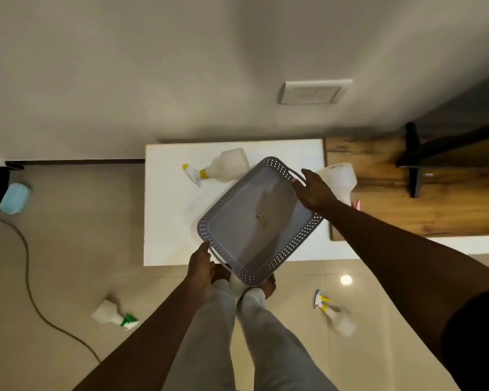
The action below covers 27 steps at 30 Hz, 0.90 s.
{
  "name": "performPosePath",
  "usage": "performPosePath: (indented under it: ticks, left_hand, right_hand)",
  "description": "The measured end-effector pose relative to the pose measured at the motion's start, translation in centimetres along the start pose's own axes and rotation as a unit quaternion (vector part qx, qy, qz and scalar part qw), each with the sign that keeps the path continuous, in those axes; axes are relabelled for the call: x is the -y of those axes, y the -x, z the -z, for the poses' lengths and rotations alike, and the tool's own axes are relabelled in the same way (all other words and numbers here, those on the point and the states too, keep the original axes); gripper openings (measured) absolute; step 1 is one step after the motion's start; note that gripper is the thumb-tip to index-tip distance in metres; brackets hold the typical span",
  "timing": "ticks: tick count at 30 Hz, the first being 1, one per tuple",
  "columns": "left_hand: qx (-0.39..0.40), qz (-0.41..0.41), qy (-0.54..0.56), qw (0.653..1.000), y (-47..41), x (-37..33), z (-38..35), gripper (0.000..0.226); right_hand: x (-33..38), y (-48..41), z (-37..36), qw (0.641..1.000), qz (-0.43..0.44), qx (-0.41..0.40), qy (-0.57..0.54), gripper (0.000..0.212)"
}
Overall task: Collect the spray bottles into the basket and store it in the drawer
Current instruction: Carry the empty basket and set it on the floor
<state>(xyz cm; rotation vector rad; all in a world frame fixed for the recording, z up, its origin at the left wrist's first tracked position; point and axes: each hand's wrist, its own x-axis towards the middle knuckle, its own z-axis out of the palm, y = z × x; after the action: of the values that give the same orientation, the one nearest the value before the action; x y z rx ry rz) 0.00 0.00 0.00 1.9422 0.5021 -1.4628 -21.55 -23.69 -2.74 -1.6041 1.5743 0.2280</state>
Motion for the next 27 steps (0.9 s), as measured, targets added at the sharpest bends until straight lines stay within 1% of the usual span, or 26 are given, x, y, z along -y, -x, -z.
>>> performPosePath:
  ticks: [1, 4, 6, 8, 12, 14, 16, 17, 21, 22, 24, 27]
  left_hand:
    - [0.009, 0.005, 0.017, 1.0, -0.2, 0.1, -0.2, 0.045]
    - [0.058, 0.026, 0.045, 0.997, -0.3, 0.0, -0.3, 0.027]
    - [0.062, 0.034, 0.067, 0.995, 0.0, -0.2, -0.2, 0.026]
    - [0.06, 0.03, 0.069, 0.995, 0.4, -0.4, 0.3, 0.028]
    - [0.073, 0.0, 0.027, 0.997, 1.1, -0.3, 1.8, 0.031]
    - [0.069, -0.03, -0.01, 0.997, 1.2, -0.3, 2.7, 0.036]
    - [0.067, -0.058, -0.052, 0.995, 1.4, -0.6, 3.5, 0.032]
    - [0.068, -0.07, -0.068, 0.993, 1.6, -0.8, 3.8, 0.031]
    - [0.09, -0.111, -0.134, 0.981, 2.9, -1.9, 3.9, 0.027]
    - [0.1, -0.123, -0.158, 0.975, 3.3, -2.2, 3.7, 0.026]
    - [0.117, -0.145, -0.197, 0.963, 4.1, -2.7, 2.8, 0.025]
    - [0.153, -0.168, -0.244, 0.943, 5.2, -2.7, 1.1, 0.023]
  right_hand:
    - [0.0, -0.4, -0.2, 1.0, 0.003, -0.001, -0.001, 0.067]
    - [0.3, -0.7, -0.2, 1.0, 0.0, 0.012, -0.008, 0.059]
    - [0.1, -0.5, -0.4, 1.0, -0.009, 0.014, -0.002, 0.056]
    - [-0.2, 0.2, -0.4, 0.999, -0.036, 0.02, -0.005, 0.057]
    - [-1.1, 3.6, -0.4, 0.999, -0.04, -0.017, -0.024, 0.047]
    - [-1.9, 6.1, -0.6, 0.995, -0.041, -0.05, -0.075, 0.039]
    - [-3.0, 8.7, -1.0, 0.989, -0.059, -0.068, -0.117, 0.029]
    - [-3.6, 10.1, -1.2, 0.986, -0.073, -0.078, -0.131, 0.028]
    - [-6.5, 16.2, -2.8, 0.955, -0.15, -0.125, -0.221, 0.043]
    - [-7.3, 17.8, -3.3, 0.945, -0.167, -0.14, -0.244, 0.041]
    - [-9.2, 20.8, -4.6, 0.924, -0.194, -0.169, -0.282, 0.024]
    - [-11.7, 25.4, -6.6, 0.883, -0.238, -0.213, -0.343, 0.029]
